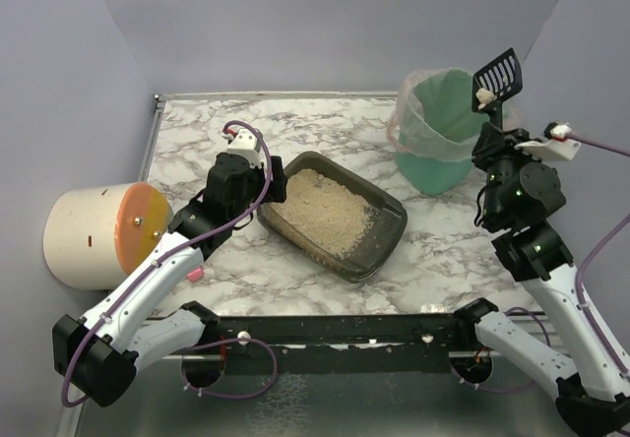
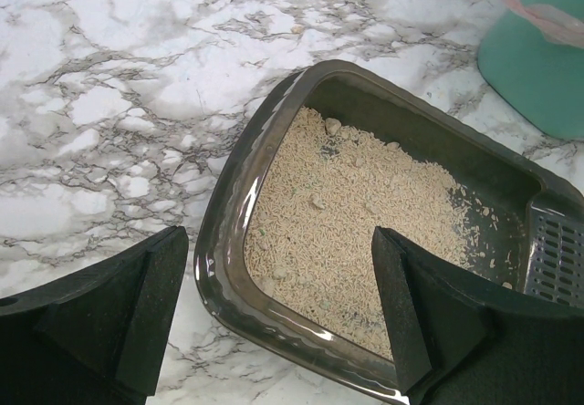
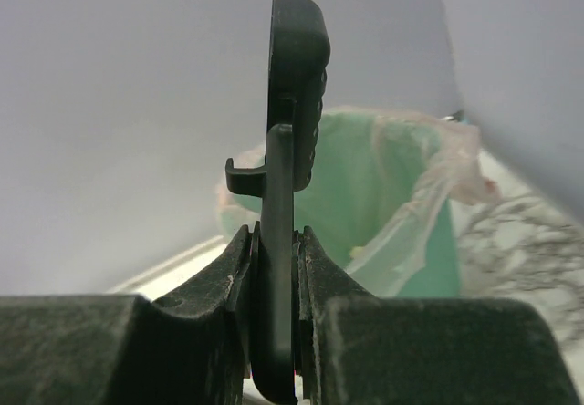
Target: Clean the litter box
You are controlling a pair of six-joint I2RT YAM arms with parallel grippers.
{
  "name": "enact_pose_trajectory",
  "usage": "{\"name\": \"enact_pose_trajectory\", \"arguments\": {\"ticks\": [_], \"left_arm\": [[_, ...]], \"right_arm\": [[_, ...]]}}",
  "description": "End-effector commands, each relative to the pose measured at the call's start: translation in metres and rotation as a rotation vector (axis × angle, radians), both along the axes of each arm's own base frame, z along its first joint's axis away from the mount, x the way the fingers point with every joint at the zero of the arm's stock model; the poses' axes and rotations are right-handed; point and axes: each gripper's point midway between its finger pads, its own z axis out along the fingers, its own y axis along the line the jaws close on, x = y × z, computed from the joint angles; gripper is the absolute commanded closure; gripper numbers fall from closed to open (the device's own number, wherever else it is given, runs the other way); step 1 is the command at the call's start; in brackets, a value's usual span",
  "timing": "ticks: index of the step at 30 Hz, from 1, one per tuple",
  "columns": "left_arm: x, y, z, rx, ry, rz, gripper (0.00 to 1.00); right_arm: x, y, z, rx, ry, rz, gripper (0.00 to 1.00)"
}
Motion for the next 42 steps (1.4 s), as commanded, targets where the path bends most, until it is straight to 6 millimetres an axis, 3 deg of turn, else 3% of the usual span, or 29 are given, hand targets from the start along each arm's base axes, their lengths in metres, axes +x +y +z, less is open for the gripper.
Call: {"name": "enact_pose_trajectory", "arguments": {"ticks": [1,14,20,24,32,38,42], "left_arm": [[0.000,-0.003,0.004,-0.014,-0.001,-0.004,0.11],[-0.002,-0.001,0.009,-0.016,-0.015,-0.003,0.11],[-0.004,-0.002,0.010,-0.014,-0.020,-0.007,0.11],[-0.005,-0.002,0.011,-0.013,-0.021,-0.008,0.11],[-0.004,-0.002,0.007,-0.004,-0.008,-0.007,0.11],[-0.002,-0.003,0.001,0.010,0.013,-0.003,0.11],[0.000,-0.002,-0.004,0.022,0.028,0.007,0.11]], "right_arm": [[0.012,-0.021,-0.014,-0.235,0.149,-0.150,0.99],[0.050,-0.026,-0.031,-0.778,0.374,-0.240,0.99],[0.054,-0.026,-0.025,-0.840,0.402,-0.252,0.99],[0.057,-0.013,-0.016,-0.793,0.380,-0.165,0.99],[0.047,0.068,0.010,-0.500,0.198,0.314,0.99],[0.030,0.124,0.008,-0.372,0.222,0.637,0.99],[0.014,0.150,-0.004,-0.331,0.256,0.805,0.99]]}}
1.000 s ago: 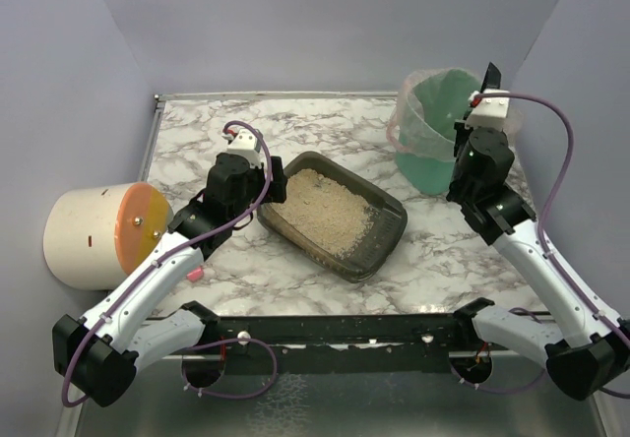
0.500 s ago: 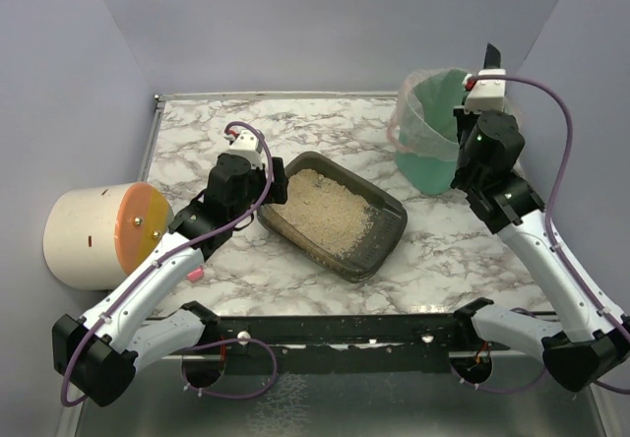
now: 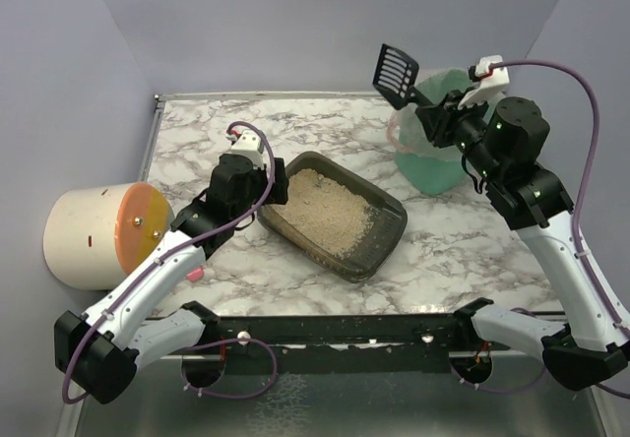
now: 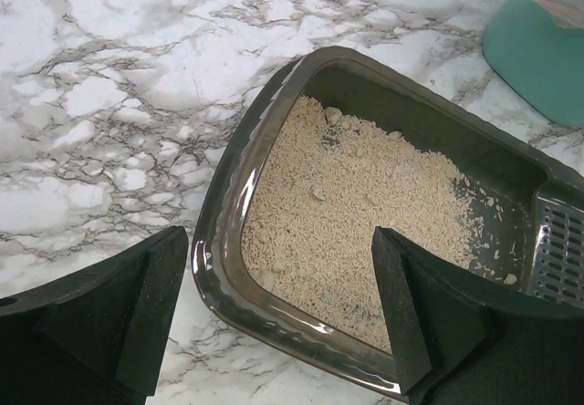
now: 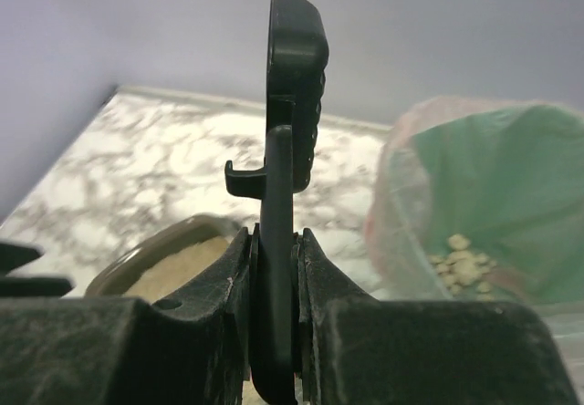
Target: Clean the litter box
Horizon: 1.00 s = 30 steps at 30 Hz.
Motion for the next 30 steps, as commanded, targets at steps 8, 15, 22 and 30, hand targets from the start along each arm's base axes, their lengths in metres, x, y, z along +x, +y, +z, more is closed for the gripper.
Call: {"name": "enact_pose_trajectory", "arguments": {"ticks": [8,15,22,30], "left_arm": [[0.004,0.000,-0.009,0.025,0.046,0.026,0.11],[0.002,0.004,-0.030,0.024,0.137,0.088,0.11],[-0.005,0.006,-0.061,0.044,0.235,0.116,0.11],[-0.010,0.011,-0.095,0.089,0.331,0.150,0.17]], "right_arm": [[-0.050,0.071,-0.081,0.069,0.394,0.420,0.99],[-0.067,0.071,-0.142,-0.011,0.651,0.451,0.99],[-0.072,0.065,-0.185,-0.053,0.829,0.413,0.99],[-0.075,0.071,-0.221,-0.018,1.011,0.380,0.99]]}}
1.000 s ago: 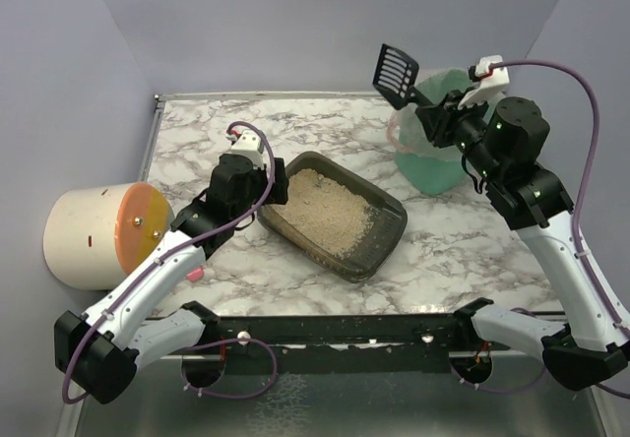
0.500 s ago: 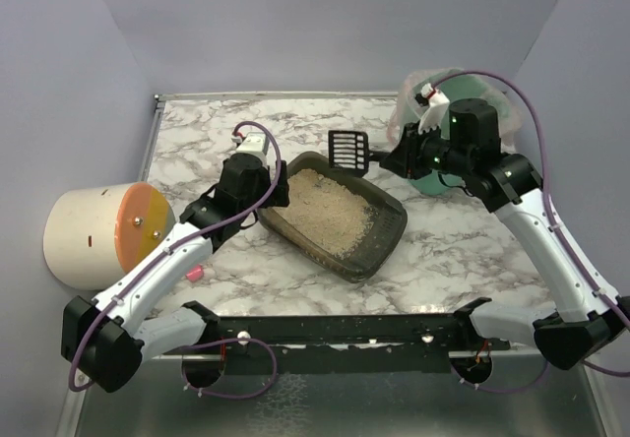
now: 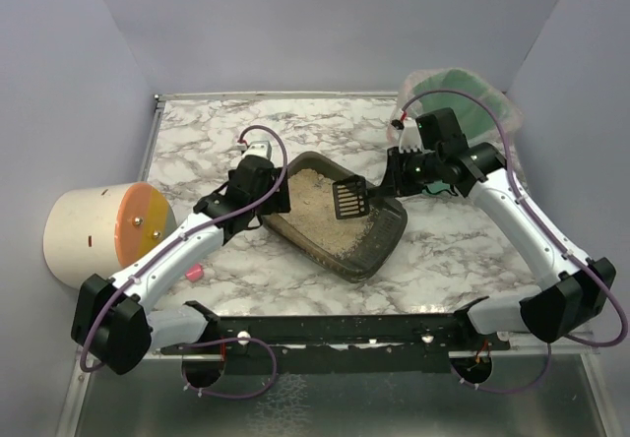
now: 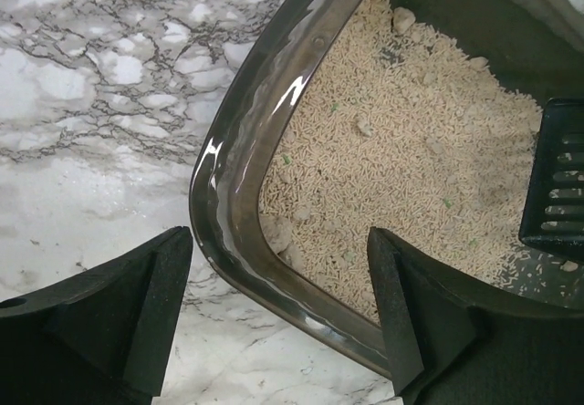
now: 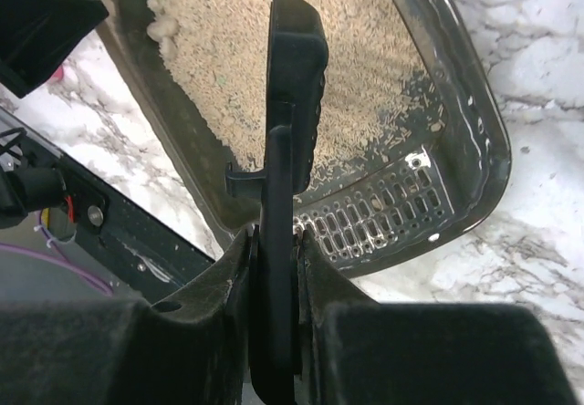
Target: Clean the litter box
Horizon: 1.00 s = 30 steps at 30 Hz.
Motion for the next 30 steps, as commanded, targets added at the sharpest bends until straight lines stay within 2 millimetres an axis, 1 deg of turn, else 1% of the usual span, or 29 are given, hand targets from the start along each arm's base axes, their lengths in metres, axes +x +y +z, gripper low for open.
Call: {"name": "enact_pose_trajectory", "arguments": {"ticks": [1,4,7,11,15,17,20,23,27,30], "left_arm": [[-0.007,0.008,-0.025,0.046,0.072,0.041,0.18],[-0.007,0.008,-0.031,0.057,0.088,0.044,0.20],[-0.007,0.005,-0.036,0.057,0.105,0.033,0.24],[-0.007,0.002,-0.044,0.059,0.134,0.024,0.34],[-0.009,-0.003,-0.052,0.049,0.167,0.012,0.42],[-0.009,-0.004,-0.054,0.047,0.178,0.010,0.48],[-0.011,-0.007,-0.058,0.041,0.192,0.002,0.53],[-0.012,-0.008,-0.060,0.035,0.200,-0.004,0.59],[-0.014,-0.010,-0.061,0.026,0.205,-0.013,0.66],[-0.015,-0.010,-0.062,0.026,0.209,-0.019,0.69]], "right_arm": [[-0.014,0.004,-0.026,-0.013,0.163,-0.009,0.99],[-0.017,0.007,-0.035,-0.008,0.214,0.005,0.99],[-0.021,0.008,-0.044,-0.017,0.264,0.013,0.99],[-0.031,0.016,-0.056,0.006,0.354,0.057,0.99],[-0.032,0.021,-0.067,0.021,0.398,0.058,0.99],[-0.030,0.023,-0.072,0.029,0.404,0.046,0.99],[-0.027,0.027,-0.081,0.040,0.415,0.018,0.99],[-0.027,0.041,-0.090,0.085,0.430,0.013,0.99],[-0.021,0.058,-0.102,0.141,0.429,-0.051,0.99],[-0.009,0.068,-0.104,0.227,0.399,-0.136,0.99]]}}
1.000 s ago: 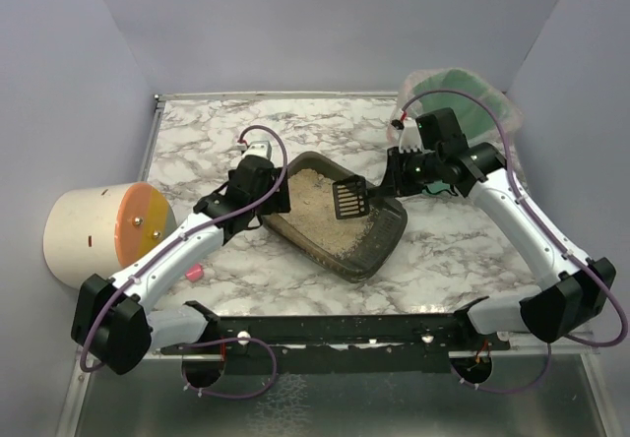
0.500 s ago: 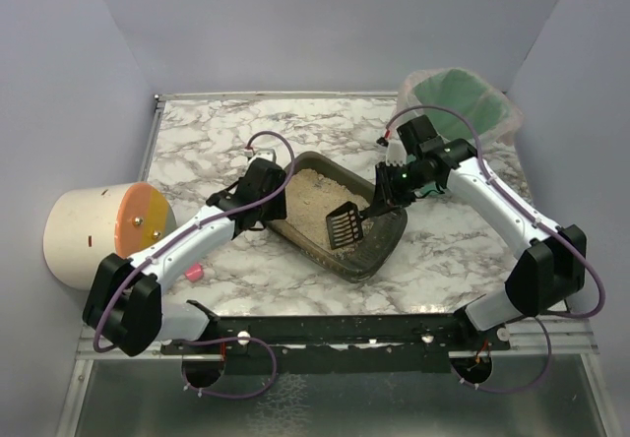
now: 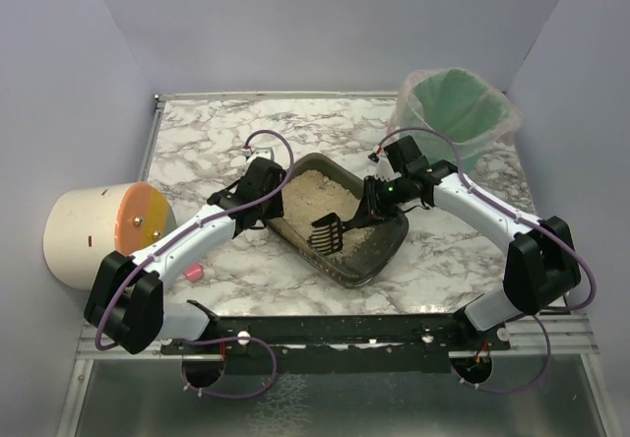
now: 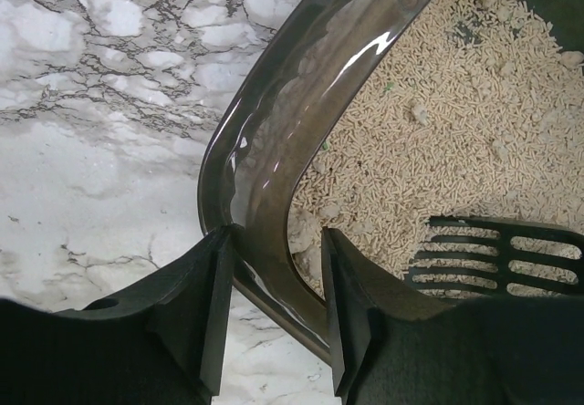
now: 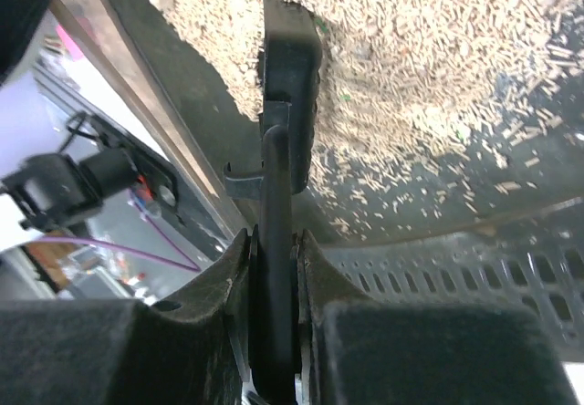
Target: Clean the litter box
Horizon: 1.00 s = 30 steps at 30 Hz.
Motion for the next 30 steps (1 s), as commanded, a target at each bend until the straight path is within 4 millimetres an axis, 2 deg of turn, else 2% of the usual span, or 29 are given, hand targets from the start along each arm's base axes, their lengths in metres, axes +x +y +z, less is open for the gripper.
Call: {"name": "enact_pose_trajectory", "arguments": {"ticks": [1,6,11,19,30], "left_arm": [[-0.013,-0.011,-0.013,-0.027,0.070,-0.058,0.70],[-0.014,-0.015,-0.017,-0.035,0.085,-0.073,0.79],[-0.015,-0.017,-0.020,-0.039,0.098,-0.081,0.82],[-0.016,-0.020,-0.021,-0.043,0.103,-0.093,0.84],[-0.019,-0.026,-0.022,-0.046,0.110,-0.116,0.86]], "right_arm": [[0.023,0.024,-0.002,0.133,-0.030,-0.171,0.99],[0.033,0.033,-0.008,0.248,-0.018,-0.337,0.99],[0.038,0.043,-0.013,0.356,-0.003,-0.444,0.99],[0.033,0.075,-0.012,0.496,0.047,-0.463,0.99],[0.039,0.089,-0.027,0.575,0.093,-0.511,0.99]]}}
